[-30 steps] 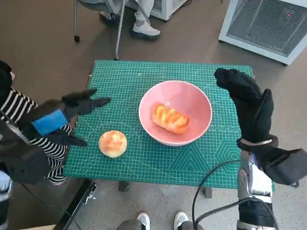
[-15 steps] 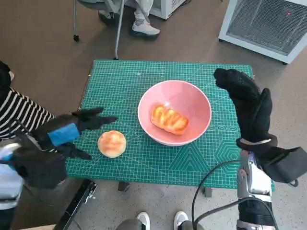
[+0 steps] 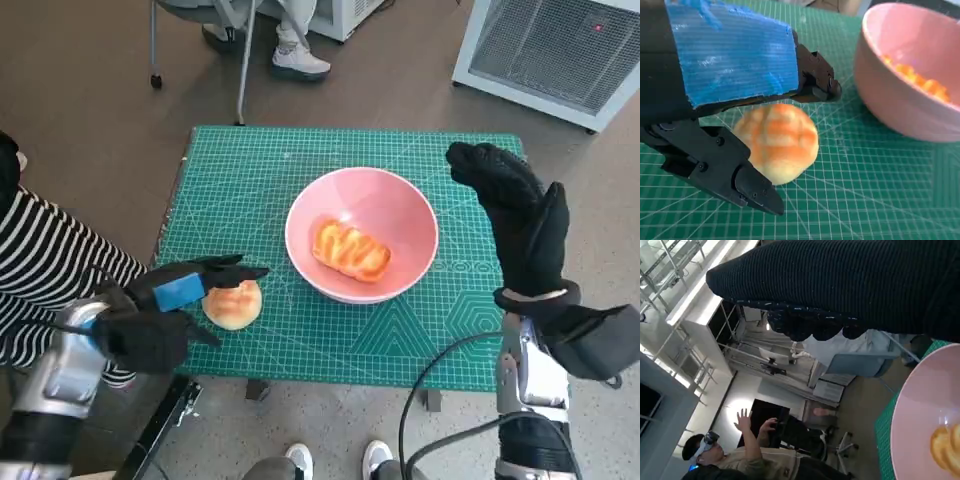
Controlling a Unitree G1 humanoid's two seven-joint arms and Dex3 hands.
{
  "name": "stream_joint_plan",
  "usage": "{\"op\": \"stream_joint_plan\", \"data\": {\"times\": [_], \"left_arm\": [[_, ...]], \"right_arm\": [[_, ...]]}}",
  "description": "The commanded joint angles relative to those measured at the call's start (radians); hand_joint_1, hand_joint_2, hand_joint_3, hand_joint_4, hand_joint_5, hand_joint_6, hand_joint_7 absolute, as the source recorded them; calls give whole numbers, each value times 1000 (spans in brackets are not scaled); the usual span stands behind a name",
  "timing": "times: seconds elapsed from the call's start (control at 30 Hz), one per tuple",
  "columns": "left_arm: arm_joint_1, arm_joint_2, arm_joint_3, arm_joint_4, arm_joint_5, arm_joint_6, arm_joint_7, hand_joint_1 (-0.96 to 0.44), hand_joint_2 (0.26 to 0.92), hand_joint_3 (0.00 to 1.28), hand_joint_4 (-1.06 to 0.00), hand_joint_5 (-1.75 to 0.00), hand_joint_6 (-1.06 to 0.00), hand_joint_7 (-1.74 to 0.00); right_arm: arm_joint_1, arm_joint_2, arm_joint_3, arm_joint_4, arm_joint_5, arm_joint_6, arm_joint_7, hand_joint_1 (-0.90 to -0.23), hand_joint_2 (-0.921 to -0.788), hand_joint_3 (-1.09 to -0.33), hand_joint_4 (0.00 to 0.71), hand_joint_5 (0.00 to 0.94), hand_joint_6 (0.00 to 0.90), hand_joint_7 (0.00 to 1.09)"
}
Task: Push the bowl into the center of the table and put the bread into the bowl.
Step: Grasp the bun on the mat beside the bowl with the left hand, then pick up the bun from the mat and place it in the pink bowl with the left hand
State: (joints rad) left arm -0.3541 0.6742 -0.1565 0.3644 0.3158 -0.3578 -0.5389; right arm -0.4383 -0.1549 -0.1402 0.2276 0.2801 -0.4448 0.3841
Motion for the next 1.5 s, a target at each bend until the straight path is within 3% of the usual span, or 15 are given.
{"op": "stream_joint_plan", "data": {"times": [0.03, 0.3, 0.53, 0.63, 0.67, 0.8, 1.27, 1.5], "left_arm": [[-39, -17, -37, 95, 63, -40, 66, -53, 767, 12, -333, -40, -438, -38], [-69, -25, -73, 186, 118, -64, 134, 5, 823, 22, -548, -54, -607, -92], [-73, -23, -85, 200, 134, -73, 166, 11, 834, 18, -591, -45, -636, -101], [-65, -17, -89, 194, 163, -81, 213, 4, 892, 72, -687, -796, -555, -855], [-64, -16, -89, 193, 164, -85, 218, 3, 902, 84, -701, -937, -542, -982], [-62, -7, -82, 185, 159, -105, 235, 1, 915, 97, -716, -1125, -529, -1147], [-69, 10, -45, 178, 134, -167, 283, 0, 920, 89, -732, -1149, -539, -1222], [-76, 17, -4, 104, 94, -155, 260, 0, 921, 87, -732, -1141, -540, -1227]], "right_arm": [[32, -11, -4, -7, 12, 22, 13, -795, -921, -775, 255, 2, 23, 586], [42, -9, -7, -17, 18, 31, 20, -796, -921, -774, 255, 2, 22, 587], [44, -6, -8, -21, 17, 34, 21, -796, -921, -774, 255, 2, 21, 588], [47, -4, -5, -22, 13, 34, 18, -794, -921, -775, 253, 1, 17, 587], [48, -4, -5, -22, 12, 34, 17, -794, -921, -776, 253, 1, 15, 587], [47, -2, -4, -21, 14, 35, 19, -794, -921, -777, 253, 0, 11, 587], [43, -1, -2, -8, 5, 25, 17, -794, -921, -781, 253, 1, 4, 592], [40, -5, -3, -1, 5, 22, 20, -790, -921, -791, 252, 0, 1, 595]]}}
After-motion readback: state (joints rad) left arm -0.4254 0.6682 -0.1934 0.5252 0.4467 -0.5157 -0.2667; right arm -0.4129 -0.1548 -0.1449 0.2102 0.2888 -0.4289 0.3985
